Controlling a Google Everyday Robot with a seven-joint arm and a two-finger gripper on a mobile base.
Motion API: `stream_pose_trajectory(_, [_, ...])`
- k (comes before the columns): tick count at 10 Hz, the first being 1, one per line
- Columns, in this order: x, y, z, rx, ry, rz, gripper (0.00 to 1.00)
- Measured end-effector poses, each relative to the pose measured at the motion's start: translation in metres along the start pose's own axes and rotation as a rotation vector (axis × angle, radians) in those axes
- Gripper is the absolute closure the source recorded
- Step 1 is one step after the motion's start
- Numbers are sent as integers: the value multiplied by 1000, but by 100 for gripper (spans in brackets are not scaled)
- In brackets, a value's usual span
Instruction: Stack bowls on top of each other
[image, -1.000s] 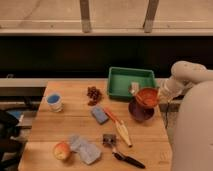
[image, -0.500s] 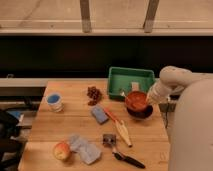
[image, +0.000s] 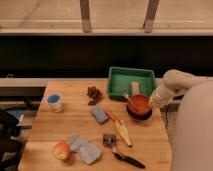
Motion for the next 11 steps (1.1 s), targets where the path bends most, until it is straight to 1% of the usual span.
stream_pose_trajectory(1, [-2, 1, -2, 0, -5, -2, 33])
stream_pose_trajectory(2, [-3, 3, -4, 0, -9, -5, 29])
stream_pose_trajectory(5, [-8, 13, -15, -7, -39, -31, 28])
stream_pose_trajectory(7, [-11, 35, -35, -21, -97, -87, 28])
stream_pose_trajectory(9, [-15, 66, -62, -18, -180, -163, 28])
stream_pose_trajectory(10, [-17, 84, -75, -25, -225, -198, 28])
stream_pose_trajectory(11, [-19, 97, -87, -34, -273, -229, 28])
